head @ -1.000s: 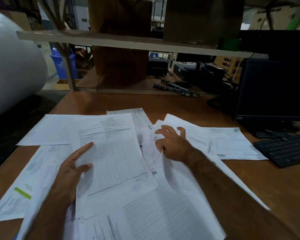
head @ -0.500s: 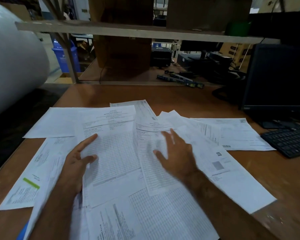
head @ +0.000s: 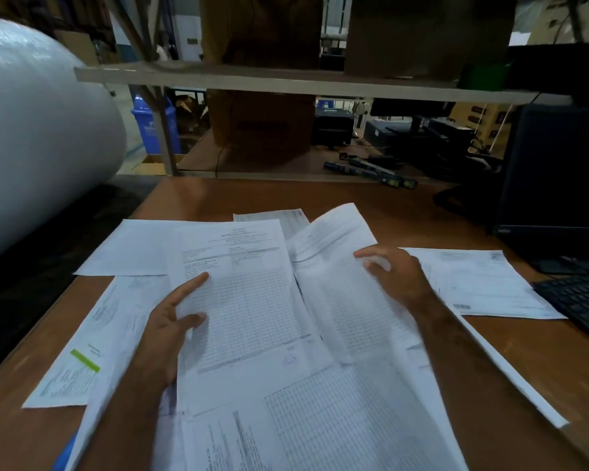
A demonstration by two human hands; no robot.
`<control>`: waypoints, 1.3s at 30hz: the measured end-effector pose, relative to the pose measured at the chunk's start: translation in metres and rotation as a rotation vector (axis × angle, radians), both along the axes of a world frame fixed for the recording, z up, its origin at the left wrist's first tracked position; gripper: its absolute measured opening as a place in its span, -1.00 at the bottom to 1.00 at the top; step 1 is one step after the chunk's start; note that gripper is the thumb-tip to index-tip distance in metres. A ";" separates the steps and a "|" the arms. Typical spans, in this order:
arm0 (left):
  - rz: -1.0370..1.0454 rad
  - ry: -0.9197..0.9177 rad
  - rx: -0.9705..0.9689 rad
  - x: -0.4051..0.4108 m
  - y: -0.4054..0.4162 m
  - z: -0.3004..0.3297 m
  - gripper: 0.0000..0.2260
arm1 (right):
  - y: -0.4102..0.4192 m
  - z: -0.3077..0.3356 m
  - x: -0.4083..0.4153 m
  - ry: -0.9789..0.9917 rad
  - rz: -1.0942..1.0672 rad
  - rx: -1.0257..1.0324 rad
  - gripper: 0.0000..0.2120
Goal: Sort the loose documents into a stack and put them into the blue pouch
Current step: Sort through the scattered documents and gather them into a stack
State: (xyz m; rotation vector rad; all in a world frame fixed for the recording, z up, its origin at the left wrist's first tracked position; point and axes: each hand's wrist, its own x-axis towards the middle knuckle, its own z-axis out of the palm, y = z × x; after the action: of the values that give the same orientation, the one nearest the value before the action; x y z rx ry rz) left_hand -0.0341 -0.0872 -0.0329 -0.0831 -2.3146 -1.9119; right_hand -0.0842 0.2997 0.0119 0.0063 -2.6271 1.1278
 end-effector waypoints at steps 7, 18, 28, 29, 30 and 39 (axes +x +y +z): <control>0.015 -0.011 0.016 0.002 0.000 0.009 -0.53 | -0.023 0.032 0.017 0.107 0.299 -0.982 -0.67; -0.015 -0.070 0.187 0.006 0.002 0.011 -0.49 | -0.082 -0.032 0.005 -0.188 0.390 -0.396 -0.37; -0.234 -0.093 0.365 -0.017 -0.062 -0.029 -0.32 | -0.115 -0.021 0.014 -0.283 0.539 -0.298 -0.34; -0.212 -0.049 0.188 -0.008 -0.052 -0.022 -0.26 | -0.116 -0.020 0.014 -0.282 0.552 -0.236 -0.31; -0.306 -0.071 0.146 -0.004 -0.028 -0.001 -0.31 | -0.116 -0.019 0.013 -0.283 0.565 -0.204 -0.28; -0.111 0.041 0.140 0.004 -0.002 -0.002 -0.35 | -0.137 -0.029 0.010 -0.192 0.465 -0.559 -0.46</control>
State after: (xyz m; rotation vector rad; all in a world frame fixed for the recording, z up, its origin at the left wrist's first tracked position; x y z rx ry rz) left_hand -0.0301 -0.0891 -0.0345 -0.2389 -2.1859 -2.0978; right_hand -0.0746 0.1624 -0.0174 0.4314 -2.4292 2.0788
